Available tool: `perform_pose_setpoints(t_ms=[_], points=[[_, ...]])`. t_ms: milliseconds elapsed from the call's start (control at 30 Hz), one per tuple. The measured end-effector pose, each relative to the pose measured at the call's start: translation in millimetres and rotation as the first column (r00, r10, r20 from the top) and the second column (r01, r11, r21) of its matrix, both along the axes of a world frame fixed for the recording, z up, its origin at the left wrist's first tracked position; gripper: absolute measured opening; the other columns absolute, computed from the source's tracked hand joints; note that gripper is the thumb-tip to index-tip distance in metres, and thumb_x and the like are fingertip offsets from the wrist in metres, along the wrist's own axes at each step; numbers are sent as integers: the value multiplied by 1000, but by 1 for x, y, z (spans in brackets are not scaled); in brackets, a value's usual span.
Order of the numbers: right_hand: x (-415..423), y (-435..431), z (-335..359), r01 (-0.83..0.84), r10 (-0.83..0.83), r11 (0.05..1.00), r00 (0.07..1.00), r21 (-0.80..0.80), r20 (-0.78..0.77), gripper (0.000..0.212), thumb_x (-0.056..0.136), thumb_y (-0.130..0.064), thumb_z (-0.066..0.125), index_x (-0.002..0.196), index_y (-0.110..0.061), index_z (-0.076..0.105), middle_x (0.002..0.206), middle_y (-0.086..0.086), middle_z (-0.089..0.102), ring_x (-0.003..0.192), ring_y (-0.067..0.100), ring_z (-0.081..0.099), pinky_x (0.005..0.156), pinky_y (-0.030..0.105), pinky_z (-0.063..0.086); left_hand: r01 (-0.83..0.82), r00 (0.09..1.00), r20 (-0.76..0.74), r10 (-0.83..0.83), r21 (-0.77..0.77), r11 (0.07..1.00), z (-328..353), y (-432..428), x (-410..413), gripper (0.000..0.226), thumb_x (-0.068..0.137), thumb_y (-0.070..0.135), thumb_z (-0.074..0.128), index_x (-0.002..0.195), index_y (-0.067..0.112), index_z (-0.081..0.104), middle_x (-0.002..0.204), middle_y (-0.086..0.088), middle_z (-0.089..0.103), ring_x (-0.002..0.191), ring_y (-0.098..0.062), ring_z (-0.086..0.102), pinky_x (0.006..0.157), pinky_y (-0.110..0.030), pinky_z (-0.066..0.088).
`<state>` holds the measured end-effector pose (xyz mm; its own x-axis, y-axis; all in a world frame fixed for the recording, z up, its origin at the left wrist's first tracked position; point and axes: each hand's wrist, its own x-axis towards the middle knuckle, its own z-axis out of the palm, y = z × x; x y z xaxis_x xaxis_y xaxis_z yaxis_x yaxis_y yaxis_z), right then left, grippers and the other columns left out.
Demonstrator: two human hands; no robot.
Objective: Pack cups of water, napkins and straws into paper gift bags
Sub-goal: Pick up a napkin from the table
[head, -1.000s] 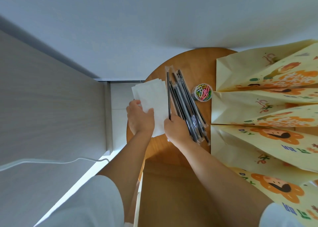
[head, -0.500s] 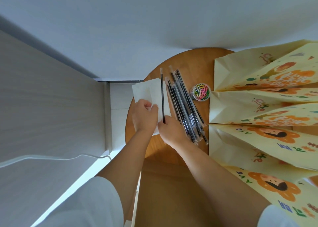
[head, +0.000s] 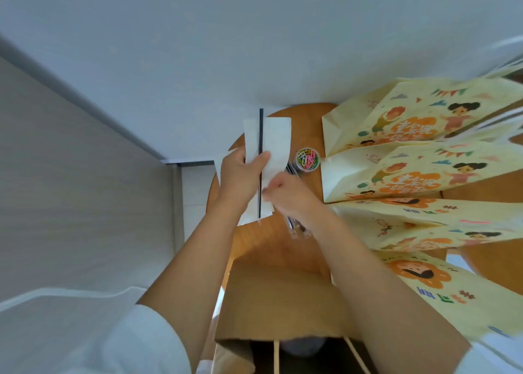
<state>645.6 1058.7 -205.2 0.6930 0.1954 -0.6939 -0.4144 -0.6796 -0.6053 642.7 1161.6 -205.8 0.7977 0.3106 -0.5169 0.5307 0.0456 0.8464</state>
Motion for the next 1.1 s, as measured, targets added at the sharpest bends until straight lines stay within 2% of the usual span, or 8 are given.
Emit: perform_pose_setpoints(t_ms=[67, 200, 467, 667, 700, 767, 1000, 1100], points=[[7, -15, 32, 218, -223, 974, 968, 57, 118, 2, 86, -14, 54, 85, -15, 53, 84, -2, 52, 73, 11, 49, 68, 27, 39, 75, 997, 26, -75, 13, 997, 23, 1, -9, 12, 90, 12, 62, 102, 14, 65, 81, 11, 63, 72, -2, 60, 59, -11, 49], [-1, -47, 101, 240, -331, 909, 912, 341, 241, 48, 82, -2, 60, 125, -18, 46, 117, -3, 52, 100, 9, 51, 86, 27, 43, 242, 967, 71, -243, 20, 970, 71, -5, -38, 8, 86, 7, 66, 90, 14, 67, 77, 8, 64, 67, -6, 60, 55, -13, 48], [-90, -83, 195, -153, 47, 977, 831, 147, 554, 11, 86, -11, 64, 77, -15, 61, 65, -6, 57, 48, -4, 50, 43, 9, 35, 347, 894, 260, -365, 113, 931, 159, -46, -124, 15, 86, 3, 65, 86, 17, 69, 76, 7, 66, 58, 5, 62, 57, -10, 49], [-153, -135, 229, -55, 33, 999, 650, 3, 759, 24, 90, -13, 55, 70, -11, 44, 71, -6, 27, 56, 18, 37, 50, 28, 27, 40, 942, 288, -171, 409, 912, 170, -59, -196, 20, 87, -1, 51, 97, 14, 59, 91, 9, 60, 90, -11, 59, 80, -20, 46], [-165, -143, 232, -48, 56, 998, 615, -33, 786, 29, 90, -12, 53, 66, -12, 38, 108, 0, 33, 55, 19, 33, 51, 29, 24, -22, 954, 272, -124, 478, 878, 163, -57, -213, 17, 86, 0, 48, 91, 14, 58, 87, 7, 59, 88, -16, 58, 79, -27, 47], [-191, -154, 232, -48, 59, 998, 587, -38, 808, 36, 89, -8, 51, 61, -15, 29, 58, 5, 34, 52, 17, 26, 51, 28, 19, -68, 972, 221, -78, 588, 806, 147, -56, -244, 15, 86, 0, 45, 84, 10, 56, 79, -1, 58, 79, -23, 56, 71, -34, 47], [-240, -149, 197, -122, -59, 973, 693, 197, 718, 36, 87, -5, 55, 61, -19, 35, 54, 0, 36, 39, 6, 32, 38, 14, 24, 434, 865, -218, -452, 777, 456, 114, -60, -272, 34, 87, 22, 56, 121, 23, 61, 124, 3, 59, 117, -19, 50, 102, -35, 37], [-245, -135, 172, -118, -38, 975, 746, 188, 665, 36, 87, -10, 57, 59, -17, 34, 52, -3, 33, 42, 6, 28, 43, 17, 22, 437, 861, -228, -456, 789, 431, 117, -63, -275, 23, 83, 32, 58, 104, 25, 64, 109, 6, 62, 110, -19, 51, 99, -42, 36]])
